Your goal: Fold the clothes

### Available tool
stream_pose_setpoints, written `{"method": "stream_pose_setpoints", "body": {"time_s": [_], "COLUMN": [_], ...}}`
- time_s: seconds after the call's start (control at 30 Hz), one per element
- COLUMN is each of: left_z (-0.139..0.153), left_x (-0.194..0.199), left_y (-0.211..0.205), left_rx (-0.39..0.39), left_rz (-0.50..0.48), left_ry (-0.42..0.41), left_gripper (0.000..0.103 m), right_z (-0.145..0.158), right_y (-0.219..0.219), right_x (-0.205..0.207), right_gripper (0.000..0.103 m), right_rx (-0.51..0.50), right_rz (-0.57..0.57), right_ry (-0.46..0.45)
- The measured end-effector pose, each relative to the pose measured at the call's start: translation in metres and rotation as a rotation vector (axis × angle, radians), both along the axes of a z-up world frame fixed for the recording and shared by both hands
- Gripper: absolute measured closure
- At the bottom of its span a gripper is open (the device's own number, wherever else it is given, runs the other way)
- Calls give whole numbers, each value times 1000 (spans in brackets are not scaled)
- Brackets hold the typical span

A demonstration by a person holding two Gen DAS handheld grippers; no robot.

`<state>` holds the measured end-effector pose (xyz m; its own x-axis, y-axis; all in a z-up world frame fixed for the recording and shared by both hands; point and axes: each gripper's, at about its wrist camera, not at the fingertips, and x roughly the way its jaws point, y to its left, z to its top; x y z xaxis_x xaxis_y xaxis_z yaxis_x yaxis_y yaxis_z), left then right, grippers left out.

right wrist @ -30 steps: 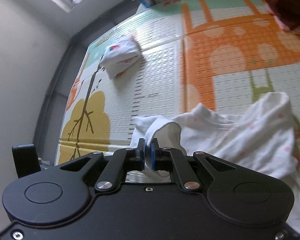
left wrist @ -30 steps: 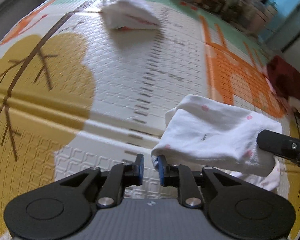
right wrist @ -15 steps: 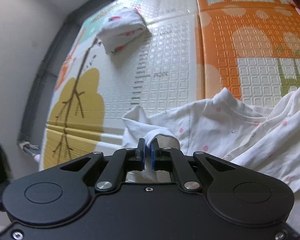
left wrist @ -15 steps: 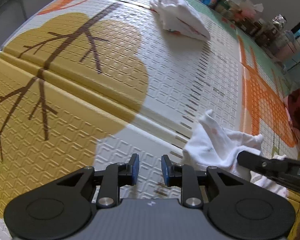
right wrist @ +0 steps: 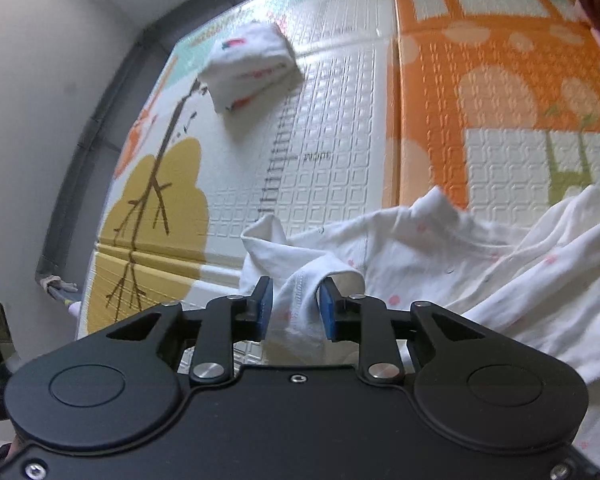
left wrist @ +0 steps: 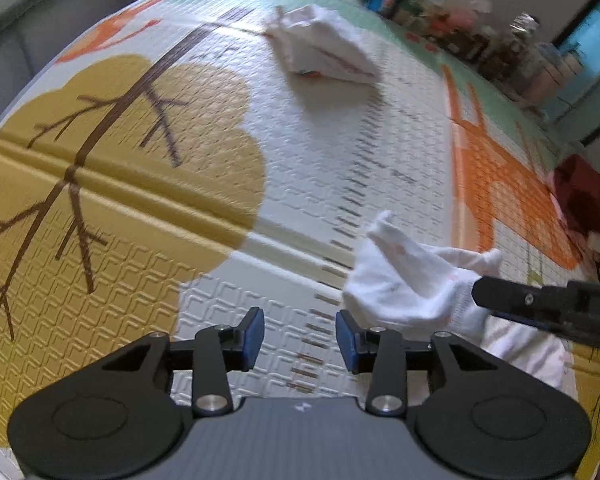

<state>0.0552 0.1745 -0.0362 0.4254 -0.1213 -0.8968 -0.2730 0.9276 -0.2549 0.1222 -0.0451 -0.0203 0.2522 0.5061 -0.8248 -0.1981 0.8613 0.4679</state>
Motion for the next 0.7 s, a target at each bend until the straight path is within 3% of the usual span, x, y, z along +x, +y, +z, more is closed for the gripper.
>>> {"method": "stream_pose_setpoints", "body": {"time_s": [0.23,0.47,0.7], "left_z": [18,12,-4], "left_x": [3,2,3], "left_y": [-30,-64,-88], "left_rx": [-10,-43,-46], "left_rz": [-122,-246,-299], "left_ry": [-36,-4,46], "left_gripper": [54,53,52], "right_z": [22,27,16], "right_y": [-32,-74,-120], "right_x": [-5,-4,3], "right_gripper": [76,76,76], "right_rx": [52,-6,-75], "right_rz": [-42,-114,-220], "right_ry": [-16,-27,-3]}}
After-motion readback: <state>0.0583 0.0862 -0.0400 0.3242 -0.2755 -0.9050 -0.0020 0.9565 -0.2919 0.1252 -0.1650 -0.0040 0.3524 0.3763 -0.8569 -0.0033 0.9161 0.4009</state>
